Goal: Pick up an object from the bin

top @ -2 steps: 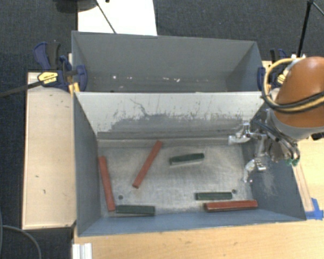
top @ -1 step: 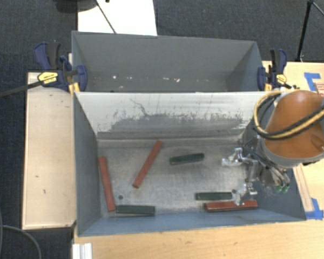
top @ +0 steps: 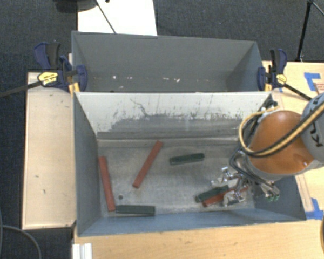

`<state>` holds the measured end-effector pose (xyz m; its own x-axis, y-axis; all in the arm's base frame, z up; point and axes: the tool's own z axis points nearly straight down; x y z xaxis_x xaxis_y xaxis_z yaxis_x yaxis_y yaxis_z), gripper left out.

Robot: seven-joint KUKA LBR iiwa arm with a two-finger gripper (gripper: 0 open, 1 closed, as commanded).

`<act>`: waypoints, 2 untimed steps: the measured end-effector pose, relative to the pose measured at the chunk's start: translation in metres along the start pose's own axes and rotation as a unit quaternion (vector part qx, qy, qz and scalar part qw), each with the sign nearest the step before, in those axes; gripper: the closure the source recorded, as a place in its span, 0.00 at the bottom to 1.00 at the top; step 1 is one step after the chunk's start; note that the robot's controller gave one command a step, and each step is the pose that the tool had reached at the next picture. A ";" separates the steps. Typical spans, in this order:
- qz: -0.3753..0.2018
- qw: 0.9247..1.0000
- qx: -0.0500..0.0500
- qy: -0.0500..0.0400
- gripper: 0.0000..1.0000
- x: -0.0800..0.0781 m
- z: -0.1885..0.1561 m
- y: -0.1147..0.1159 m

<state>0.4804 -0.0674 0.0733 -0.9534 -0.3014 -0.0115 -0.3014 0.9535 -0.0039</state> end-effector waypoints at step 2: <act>0.008 1.000 -0.001 0.003 1.00 -0.022 -0.163 -0.007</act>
Offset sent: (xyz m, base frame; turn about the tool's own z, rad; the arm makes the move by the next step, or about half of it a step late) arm 0.0196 0.0002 0.1617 0.0139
